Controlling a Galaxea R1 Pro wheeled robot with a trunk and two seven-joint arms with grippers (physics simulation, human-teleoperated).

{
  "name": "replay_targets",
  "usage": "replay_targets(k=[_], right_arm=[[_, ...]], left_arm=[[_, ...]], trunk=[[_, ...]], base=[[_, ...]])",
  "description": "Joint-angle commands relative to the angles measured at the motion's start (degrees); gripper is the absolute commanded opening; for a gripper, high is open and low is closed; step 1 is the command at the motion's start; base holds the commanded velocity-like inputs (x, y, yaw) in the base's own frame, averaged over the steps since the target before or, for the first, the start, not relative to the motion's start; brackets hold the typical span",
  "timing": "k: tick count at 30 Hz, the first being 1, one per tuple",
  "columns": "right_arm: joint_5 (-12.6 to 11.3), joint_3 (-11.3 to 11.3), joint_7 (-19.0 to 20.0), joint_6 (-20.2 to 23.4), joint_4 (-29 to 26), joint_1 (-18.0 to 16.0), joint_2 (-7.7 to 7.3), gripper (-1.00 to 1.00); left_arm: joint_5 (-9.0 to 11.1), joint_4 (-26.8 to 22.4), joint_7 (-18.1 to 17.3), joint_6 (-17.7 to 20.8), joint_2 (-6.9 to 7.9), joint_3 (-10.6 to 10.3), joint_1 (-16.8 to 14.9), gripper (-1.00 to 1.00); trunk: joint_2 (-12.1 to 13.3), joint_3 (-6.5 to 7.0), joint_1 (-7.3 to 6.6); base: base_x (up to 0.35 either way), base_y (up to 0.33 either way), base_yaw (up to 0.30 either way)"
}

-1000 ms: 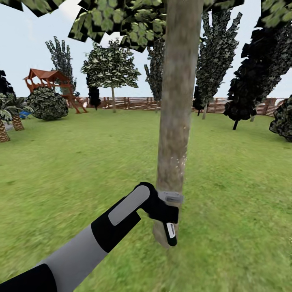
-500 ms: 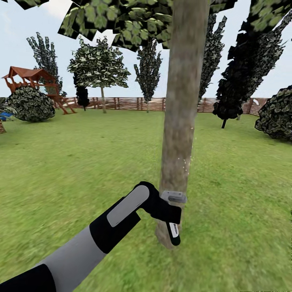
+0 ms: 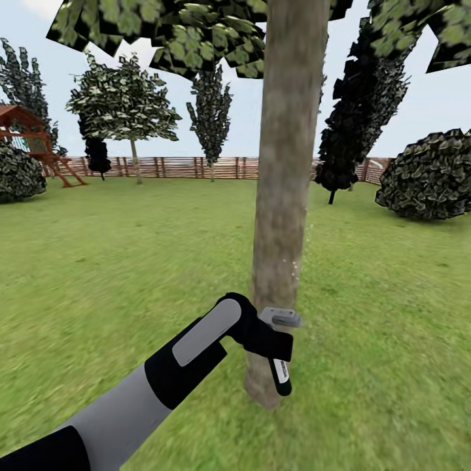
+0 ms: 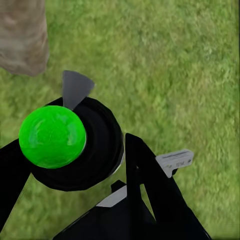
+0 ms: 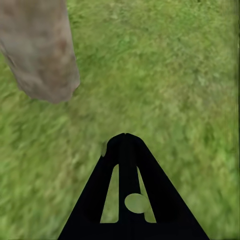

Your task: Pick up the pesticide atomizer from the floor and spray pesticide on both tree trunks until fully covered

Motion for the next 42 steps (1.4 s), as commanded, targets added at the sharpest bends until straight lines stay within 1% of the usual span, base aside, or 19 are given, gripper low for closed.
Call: replay_targets(k=[1,7,12,15,19,24,42], right_arm=[[-0.46,0.04,0.01,-0.36,0.04,-0.06,0.02,-1.00],[-0.46,0.04,0.01,-0.36,0.04,-0.05,0.02,-1.00],[-0.46,0.04,0.01,-0.36,0.04,-0.06,0.02,-1.00],[-0.46,0.07,0.01,-0.36,0.04,-0.06,0.02,-1.00],[-0.46,0.12,0.01,-0.36,0.04,-0.06,0.02,-1.00],[-0.46,0.13,0.01,-0.36,0.04,-0.06,0.02,-1.00],[-0.50,0.04,0.01,-0.36,0.04,-0.06,0.02,-1.00]], left_arm=[[0.50,-0.06,0.57,0.16,0.00,0.00,-0.06,-1.00],[0.50,-0.06,0.57,0.18,-0.07,-0.01,-0.13,-1.00],[0.50,-0.06,0.57,0.18,-0.09,-0.01,-0.11,-1.00],[0.50,-0.04,0.57,0.18,-0.08,-0.01,-0.10,-1.00],[0.51,-0.02,0.57,0.18,-0.09,-0.01,-0.12,-1.00],[0.50,-0.03,0.57,0.18,-0.03,-0.01,-0.10,-1.00],[0.59,0.02,0.57,0.18,-0.16,-0.01,-0.15,-1.00]], trunk=[[-0.11,-0.12,0.04],[-0.11,-0.12,0.04],[-0.11,-0.12,0.04],[-0.11,-0.12,0.04],[-0.11,-0.12,0.04],[-0.11,-0.12,0.04],[-0.11,-0.12,0.04]], base=[[0.127,0.123,-0.285],[0.098,0.077,-0.286],[0.264,0.178,-0.284],[0.251,0.213,-0.147],[0.149,0.295,-0.049],[0.088,0.339,-0.182],[0.027,0.321,-0.274]])
